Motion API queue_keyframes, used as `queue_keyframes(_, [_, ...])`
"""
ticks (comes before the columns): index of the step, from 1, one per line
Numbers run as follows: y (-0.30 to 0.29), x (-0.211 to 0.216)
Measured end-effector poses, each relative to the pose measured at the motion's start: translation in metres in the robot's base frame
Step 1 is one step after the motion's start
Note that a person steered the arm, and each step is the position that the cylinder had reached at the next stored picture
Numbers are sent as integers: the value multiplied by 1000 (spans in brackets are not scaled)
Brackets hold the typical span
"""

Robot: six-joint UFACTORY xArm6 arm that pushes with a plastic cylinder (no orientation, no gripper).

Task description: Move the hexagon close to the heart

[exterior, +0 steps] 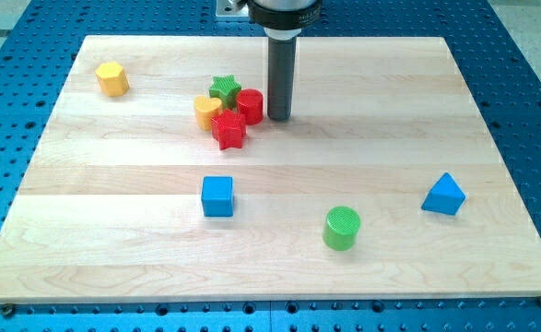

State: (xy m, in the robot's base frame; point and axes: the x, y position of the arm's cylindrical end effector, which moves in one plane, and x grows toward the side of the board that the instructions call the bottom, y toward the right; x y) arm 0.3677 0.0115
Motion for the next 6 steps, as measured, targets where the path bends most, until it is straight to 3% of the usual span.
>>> queue_keyframes(1, [-15, 0])
queue_keyframes(2, [6, -2])
queue_keyframes(3, [30, -89])
queue_keyframes(4, [-37, -127])
queue_keyframes(6, [-194, -132])
